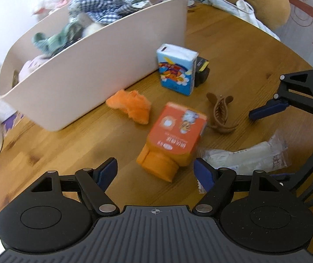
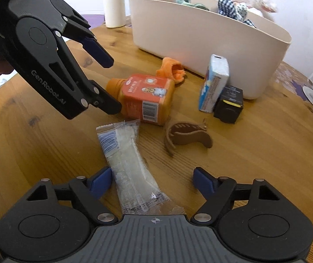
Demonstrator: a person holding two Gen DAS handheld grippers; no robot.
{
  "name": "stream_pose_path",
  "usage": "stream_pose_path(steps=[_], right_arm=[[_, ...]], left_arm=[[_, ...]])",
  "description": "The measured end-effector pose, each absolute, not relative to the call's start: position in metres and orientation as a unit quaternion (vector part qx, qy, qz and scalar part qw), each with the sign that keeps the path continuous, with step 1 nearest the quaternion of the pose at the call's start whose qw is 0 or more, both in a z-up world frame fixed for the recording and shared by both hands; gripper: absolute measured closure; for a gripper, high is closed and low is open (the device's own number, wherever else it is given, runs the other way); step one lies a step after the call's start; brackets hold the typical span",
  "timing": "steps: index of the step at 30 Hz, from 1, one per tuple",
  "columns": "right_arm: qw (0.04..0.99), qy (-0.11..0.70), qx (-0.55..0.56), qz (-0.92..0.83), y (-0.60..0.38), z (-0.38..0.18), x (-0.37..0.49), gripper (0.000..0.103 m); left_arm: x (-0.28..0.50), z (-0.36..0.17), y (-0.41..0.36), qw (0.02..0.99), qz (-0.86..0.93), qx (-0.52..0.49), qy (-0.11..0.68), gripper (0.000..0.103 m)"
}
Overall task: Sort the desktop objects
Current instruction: 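Grasp the orange bottle with the left gripper while the right grasps the wrapped packet, then carry the orange bottle and wrapped packet over the basket and open both grippers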
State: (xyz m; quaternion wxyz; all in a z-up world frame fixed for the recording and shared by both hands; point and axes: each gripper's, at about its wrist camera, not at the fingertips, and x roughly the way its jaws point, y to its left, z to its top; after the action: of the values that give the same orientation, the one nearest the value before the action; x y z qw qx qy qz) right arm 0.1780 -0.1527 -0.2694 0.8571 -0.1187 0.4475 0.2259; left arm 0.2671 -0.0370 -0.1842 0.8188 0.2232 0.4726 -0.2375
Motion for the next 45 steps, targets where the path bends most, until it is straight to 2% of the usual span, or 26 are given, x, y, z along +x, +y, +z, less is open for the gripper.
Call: stream_pose_path(steps=[7, 12, 17, 19, 21, 23, 32, 45], right_arm=[[0.862, 0.447, -0.107, 0.214, -0.163, -0.269, 0.184, 0.023], [0.865, 0.439, -0.103, 0.219, -0.169, -0.268, 0.188, 0.043], [0.868, 0.438, -0.096, 0.213, -0.174, -0.267, 0.194, 0.057], [0.869, 0.438, -0.094, 0.211, -0.177, -0.266, 0.195, 0.06], [0.87, 0.438, -0.093, 0.208, -0.178, -0.266, 0.195, 0.067], [0.87, 0.439, -0.088, 0.208, -0.18, -0.265, 0.196, 0.071], [0.866, 0.444, -0.073, 0.218, -0.187, -0.262, 0.192, 0.075], [0.875, 0.428, -0.06, 0.219, -0.212, -0.251, 0.18, 0.076]], left_arm=[[0.278, -0.191, -0.045, 0.807, -0.26, 0.235, 0.476, 0.025], [0.29, -0.197, -0.049, 0.805, -0.258, 0.22, 0.487, 0.025], [0.293, -0.201, -0.055, 0.807, -0.259, 0.225, 0.481, 0.026], [0.294, -0.202, -0.058, 0.806, -0.265, 0.222, 0.481, 0.036], [0.297, -0.203, -0.064, 0.802, -0.271, 0.214, 0.487, 0.047], [0.3, -0.203, -0.067, 0.801, -0.27, 0.211, 0.491, 0.049], [0.302, -0.203, -0.068, 0.798, -0.262, 0.187, 0.509, 0.049], [0.284, -0.183, -0.055, 0.818, -0.239, 0.173, 0.494, 0.049]])
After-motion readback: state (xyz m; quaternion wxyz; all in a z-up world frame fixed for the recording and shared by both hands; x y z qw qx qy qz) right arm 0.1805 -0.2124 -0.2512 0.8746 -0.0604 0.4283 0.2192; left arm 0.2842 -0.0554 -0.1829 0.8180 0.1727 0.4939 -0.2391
